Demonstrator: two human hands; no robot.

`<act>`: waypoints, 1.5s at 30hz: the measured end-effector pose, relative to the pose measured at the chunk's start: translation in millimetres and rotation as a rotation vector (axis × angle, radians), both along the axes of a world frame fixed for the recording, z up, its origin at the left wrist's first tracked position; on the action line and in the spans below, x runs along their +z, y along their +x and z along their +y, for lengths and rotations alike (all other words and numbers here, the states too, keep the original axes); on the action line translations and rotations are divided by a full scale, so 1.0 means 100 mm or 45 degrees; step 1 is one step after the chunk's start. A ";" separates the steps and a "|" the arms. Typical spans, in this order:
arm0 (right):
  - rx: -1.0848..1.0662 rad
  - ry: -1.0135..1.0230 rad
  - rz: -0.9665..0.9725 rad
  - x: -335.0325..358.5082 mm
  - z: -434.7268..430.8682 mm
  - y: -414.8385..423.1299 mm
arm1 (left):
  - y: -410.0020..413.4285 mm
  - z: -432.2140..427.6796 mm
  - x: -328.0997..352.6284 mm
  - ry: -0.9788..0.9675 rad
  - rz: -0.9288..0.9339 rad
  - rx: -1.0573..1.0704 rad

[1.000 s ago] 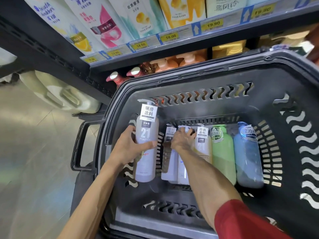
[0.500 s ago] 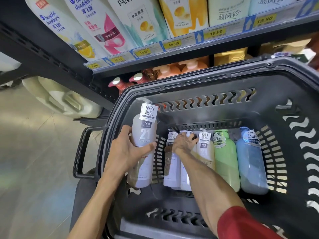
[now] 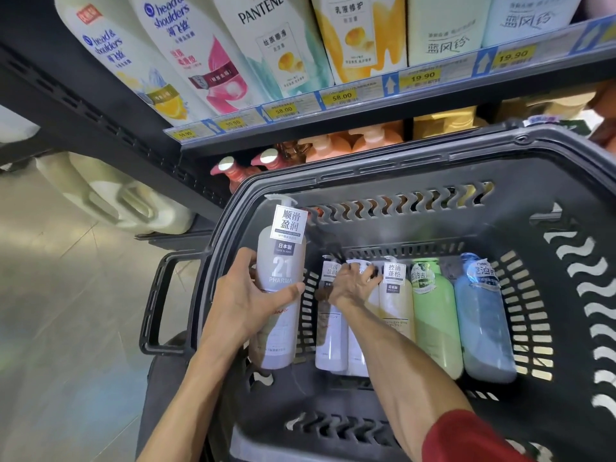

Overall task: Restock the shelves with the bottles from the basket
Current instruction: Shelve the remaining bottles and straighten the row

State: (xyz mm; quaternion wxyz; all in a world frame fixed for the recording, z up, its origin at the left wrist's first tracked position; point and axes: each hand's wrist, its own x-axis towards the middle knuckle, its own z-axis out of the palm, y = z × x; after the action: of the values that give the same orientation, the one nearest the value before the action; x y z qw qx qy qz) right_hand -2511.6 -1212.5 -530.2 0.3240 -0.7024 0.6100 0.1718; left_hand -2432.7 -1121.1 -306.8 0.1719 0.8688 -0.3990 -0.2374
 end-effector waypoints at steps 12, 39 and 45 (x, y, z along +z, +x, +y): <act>-0.089 -0.131 -0.405 0.21 0.14 -0.34 | -0.02 0.00 0.06 0.017 0.050 0.006; -0.764 -0.004 -1.214 1.28 -0.49 -1.63 | -0.07 -0.12 -0.09 -0.075 0.313 -0.171; -0.808 -0.008 -1.329 1.77 -0.48 -1.80 | -0.04 -0.21 -0.03 -0.152 0.473 -0.154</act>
State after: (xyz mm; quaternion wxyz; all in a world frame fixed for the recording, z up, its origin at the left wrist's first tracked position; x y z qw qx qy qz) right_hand -2691.6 -1260.3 -353.5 0.6135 -0.4787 0.5508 -0.3017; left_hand -2436.6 -1142.6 -309.4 0.2790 0.7728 -0.4254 -0.3794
